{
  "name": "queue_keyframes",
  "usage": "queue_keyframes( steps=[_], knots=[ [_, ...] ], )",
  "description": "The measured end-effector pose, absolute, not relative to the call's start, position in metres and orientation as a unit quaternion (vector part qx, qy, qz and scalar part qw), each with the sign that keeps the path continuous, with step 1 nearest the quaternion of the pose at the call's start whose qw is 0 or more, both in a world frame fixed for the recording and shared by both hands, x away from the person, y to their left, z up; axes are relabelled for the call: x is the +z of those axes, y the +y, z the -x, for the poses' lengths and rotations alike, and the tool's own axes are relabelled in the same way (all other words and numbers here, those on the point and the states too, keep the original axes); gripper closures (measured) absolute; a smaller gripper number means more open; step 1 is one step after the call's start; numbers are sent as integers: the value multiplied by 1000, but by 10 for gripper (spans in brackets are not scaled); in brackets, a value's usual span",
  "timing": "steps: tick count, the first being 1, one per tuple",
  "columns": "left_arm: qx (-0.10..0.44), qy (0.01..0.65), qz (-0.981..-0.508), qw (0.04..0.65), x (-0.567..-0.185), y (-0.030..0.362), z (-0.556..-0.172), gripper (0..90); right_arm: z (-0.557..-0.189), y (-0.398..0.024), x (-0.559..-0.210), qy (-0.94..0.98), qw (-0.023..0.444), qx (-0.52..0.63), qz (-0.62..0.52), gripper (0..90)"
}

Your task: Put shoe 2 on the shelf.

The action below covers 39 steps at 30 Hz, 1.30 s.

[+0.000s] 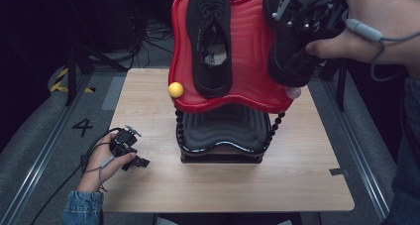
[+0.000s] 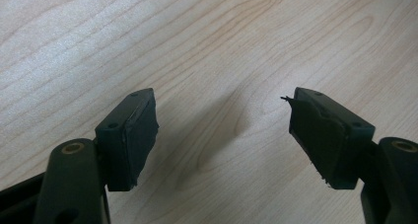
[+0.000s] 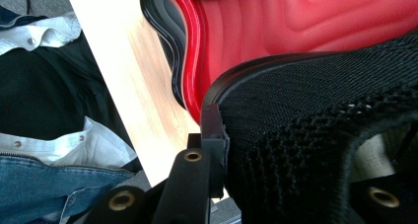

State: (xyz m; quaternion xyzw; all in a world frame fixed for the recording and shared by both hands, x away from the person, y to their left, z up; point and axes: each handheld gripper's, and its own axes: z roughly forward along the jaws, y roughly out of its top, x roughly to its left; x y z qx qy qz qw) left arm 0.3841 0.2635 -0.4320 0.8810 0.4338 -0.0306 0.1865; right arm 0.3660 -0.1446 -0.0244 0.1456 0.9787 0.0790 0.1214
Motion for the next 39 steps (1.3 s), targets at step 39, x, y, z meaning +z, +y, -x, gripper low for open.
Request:
queue_keyframes(
  steps=[39],
  knots=[
    [-36,433,-881,185,-434,264,-382,272,-391,-90,-55,984,116,76,-113,846]
  ],
)
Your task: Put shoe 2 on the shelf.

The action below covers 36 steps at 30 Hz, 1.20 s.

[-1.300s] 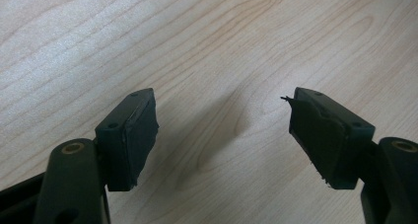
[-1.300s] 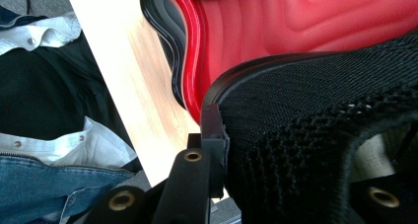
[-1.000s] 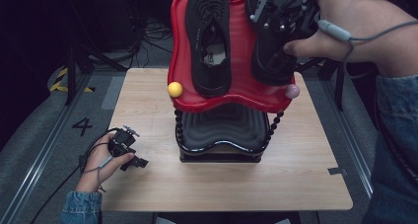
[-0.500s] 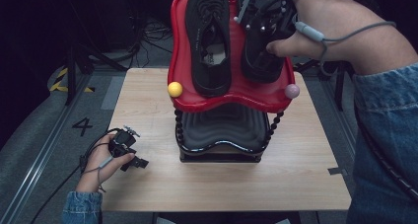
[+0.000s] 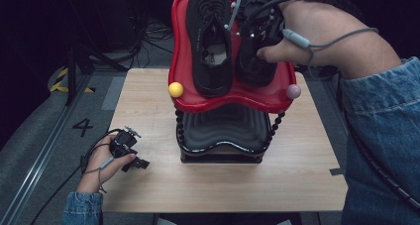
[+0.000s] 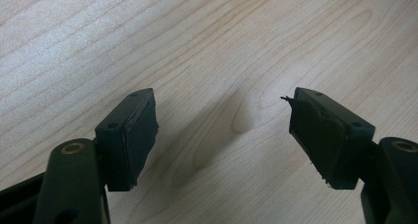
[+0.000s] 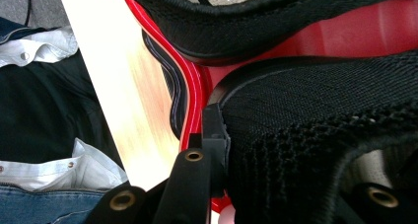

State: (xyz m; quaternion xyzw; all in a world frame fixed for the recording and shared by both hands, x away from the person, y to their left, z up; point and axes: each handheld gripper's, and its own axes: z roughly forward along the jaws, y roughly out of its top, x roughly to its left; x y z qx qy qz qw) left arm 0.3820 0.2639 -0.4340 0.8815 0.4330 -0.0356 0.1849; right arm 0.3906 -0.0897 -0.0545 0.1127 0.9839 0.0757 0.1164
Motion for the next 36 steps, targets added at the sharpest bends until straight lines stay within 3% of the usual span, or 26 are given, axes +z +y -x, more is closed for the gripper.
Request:
queue_keyframes(
  steps=[27,30,36],
  knots=[
    [-39,429,-884,181,-436,260,-385,271,-392,-84,-80,987,103,50,-117,853],
    [-38,428,-885,181,-436,259,-386,271,-392,-87,-81,986,100,59,-120,827],
    [-43,428,-885,180,-438,258,-387,271,-387,-97,-69,981,107,89,-134,694]
  ],
)
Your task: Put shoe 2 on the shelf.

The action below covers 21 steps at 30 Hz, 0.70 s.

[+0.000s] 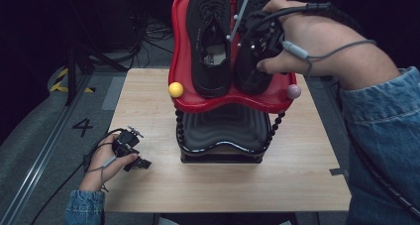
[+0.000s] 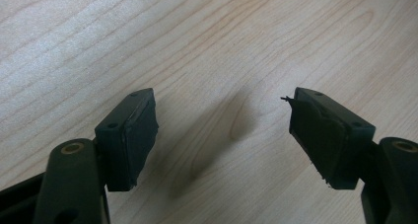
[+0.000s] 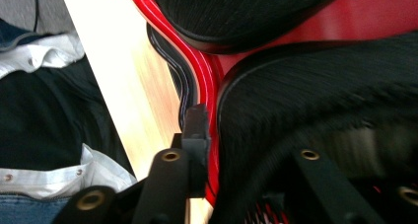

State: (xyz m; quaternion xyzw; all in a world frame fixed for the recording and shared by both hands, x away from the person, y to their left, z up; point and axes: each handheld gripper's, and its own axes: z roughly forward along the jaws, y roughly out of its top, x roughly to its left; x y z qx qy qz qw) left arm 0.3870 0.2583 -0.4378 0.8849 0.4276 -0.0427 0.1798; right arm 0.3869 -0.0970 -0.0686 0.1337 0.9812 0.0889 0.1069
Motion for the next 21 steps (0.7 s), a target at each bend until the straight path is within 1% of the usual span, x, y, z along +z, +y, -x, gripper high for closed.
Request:
queue_keyframes(
  steps=[3,7,9,12,13,16,17,21],
  knots=[
    [-41,426,-886,179,-437,258,-388,271,-380,-106,-55,978,114,111,-135,666],
    [-42,428,-886,173,-436,258,-387,266,-370,-116,-43,975,118,136,-133,656],
    [-44,428,-887,171,-435,258,-386,259,-360,-130,-31,971,133,150,-133,649],
    [-43,431,-885,170,-434,259,-385,259,-356,-138,-26,969,139,155,-136,643],
    [-42,435,-883,170,-434,261,-385,259,-351,-151,-22,966,144,167,-138,642],
    [-37,438,-882,168,-433,262,-384,259,-348,-161,-20,963,150,173,-144,643],
    [-36,438,-882,169,-432,262,-384,260,-346,-175,-21,960,153,179,-152,645],
    [-34,438,-882,171,-431,262,-385,260,-345,-192,-26,957,151,179,-172,644]
  ],
)
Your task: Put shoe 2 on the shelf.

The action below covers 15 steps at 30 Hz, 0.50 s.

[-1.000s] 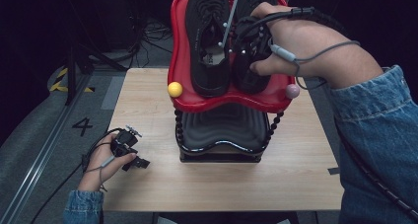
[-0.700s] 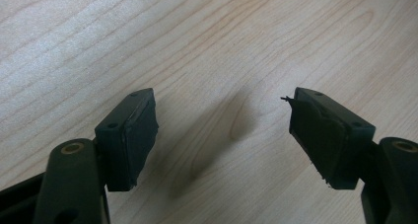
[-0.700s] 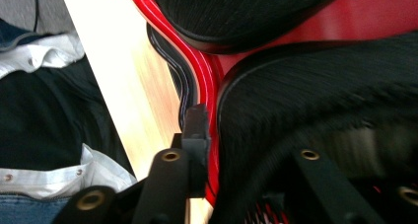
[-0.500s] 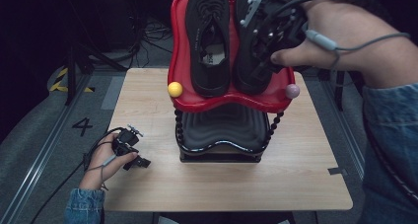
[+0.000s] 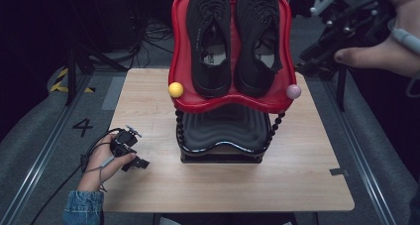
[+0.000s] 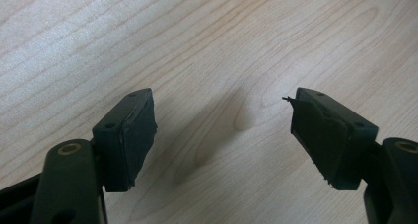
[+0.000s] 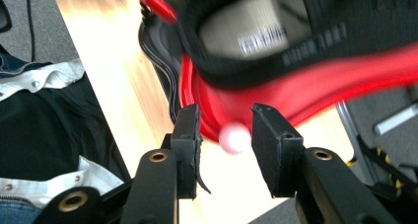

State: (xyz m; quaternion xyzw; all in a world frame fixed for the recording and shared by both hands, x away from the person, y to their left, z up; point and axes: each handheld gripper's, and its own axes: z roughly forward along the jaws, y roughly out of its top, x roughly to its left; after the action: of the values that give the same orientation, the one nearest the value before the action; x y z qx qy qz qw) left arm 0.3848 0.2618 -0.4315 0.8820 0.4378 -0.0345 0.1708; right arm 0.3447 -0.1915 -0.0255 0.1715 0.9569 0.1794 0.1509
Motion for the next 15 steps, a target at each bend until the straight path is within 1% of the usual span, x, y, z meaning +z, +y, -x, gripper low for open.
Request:
queue_keyframes(
  steps=[3,15],
  knots=[
    [-34,437,-883,169,-432,260,-386,260,-345,-218,-35,952,151,176,-199,646],
    [-33,437,-883,168,-432,261,-387,261,-355,-266,-66,945,132,163,-252,636]
  ],
)
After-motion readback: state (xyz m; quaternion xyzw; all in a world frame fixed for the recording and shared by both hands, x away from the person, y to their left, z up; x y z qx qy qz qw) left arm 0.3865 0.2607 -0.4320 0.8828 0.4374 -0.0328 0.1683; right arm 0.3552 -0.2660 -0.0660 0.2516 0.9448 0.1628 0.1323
